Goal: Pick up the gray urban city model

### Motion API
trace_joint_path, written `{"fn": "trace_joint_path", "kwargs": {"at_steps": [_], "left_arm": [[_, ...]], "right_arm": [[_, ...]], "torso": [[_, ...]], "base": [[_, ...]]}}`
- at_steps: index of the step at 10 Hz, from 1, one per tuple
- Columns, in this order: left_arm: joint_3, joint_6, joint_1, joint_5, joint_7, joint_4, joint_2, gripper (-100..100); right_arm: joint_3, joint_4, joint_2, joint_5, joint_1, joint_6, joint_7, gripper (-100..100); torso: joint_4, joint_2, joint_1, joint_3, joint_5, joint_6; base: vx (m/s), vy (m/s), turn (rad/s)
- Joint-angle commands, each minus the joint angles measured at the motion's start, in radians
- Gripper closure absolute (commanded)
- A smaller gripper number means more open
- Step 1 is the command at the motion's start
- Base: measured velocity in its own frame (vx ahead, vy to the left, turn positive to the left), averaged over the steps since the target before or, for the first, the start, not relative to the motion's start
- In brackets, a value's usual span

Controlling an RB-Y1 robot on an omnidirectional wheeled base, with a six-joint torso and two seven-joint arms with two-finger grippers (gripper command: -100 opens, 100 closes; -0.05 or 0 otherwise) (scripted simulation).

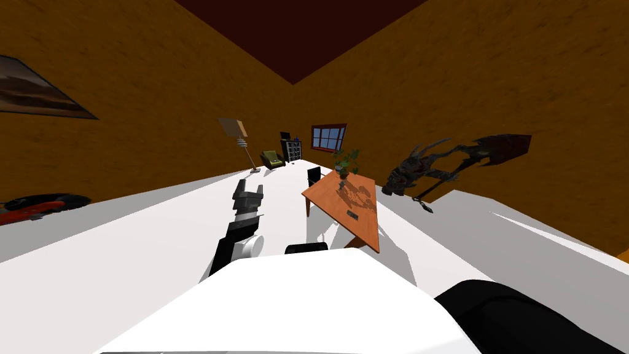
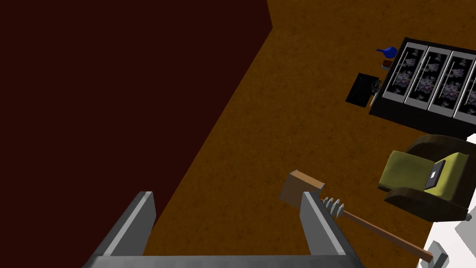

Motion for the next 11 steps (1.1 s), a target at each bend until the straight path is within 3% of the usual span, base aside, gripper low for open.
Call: {"fn": "trace_joint_path", "kwargs": {"at_steps": [1, 3, 6, 8, 11], "left_arm": [[0.000, 0.000, 0.000, 0.000, 0.000, 0.000, 0.000, 0], [0.000, 0.000, 0.000, 0.000, 0.000, 0.000, 0.000, 0], [0.000, 0.000, 0.000, 0.000, 0.000, 0.000, 0.000, 0], [0.000, 0.000, 0.000, 0.000, 0.000, 0.000, 0.000, 0], [0.000, 0.000, 0.000, 0.000, 0.000, 0.000, 0.000, 0]], "right_arm": [[0.033, 0.050, -0.032, 0.019, -0.003, -0.008, 0.004, -100], [0.033, 0.090, -0.032, 0.019, -0.003, -0.008, 0.004, -100], [0.094, 0.186, -0.091, 0.058, -0.005, -0.008, 0.011, -100], [0.094, 0.227, -0.091, 0.058, -0.005, -0.008, 0.011, -100], [0.149, 0.342, -0.141, 0.098, -0.018, -0.009, 0.015, -100]], "torso": [[0.000, 0.000, 0.000, 0.000, 0.000, 0.000], [0.000, -0.001, 0.001, 0.000, 0.000, 0.000], [0.000, -0.001, 0.001, -0.001, 0.000, 0.000], [0.000, -0.002, 0.001, -0.001, 0.000, 0.000], [0.000, -0.002, 0.000, -0.001, 0.000, 0.000]], "base": [[0.016, 0.044, 0.221], [0.024, 0.030, 0.068], [0.042, 0.045, 0.209], [0.029, 0.022, 0.042], [0.050, 0.030, 0.201]]}}
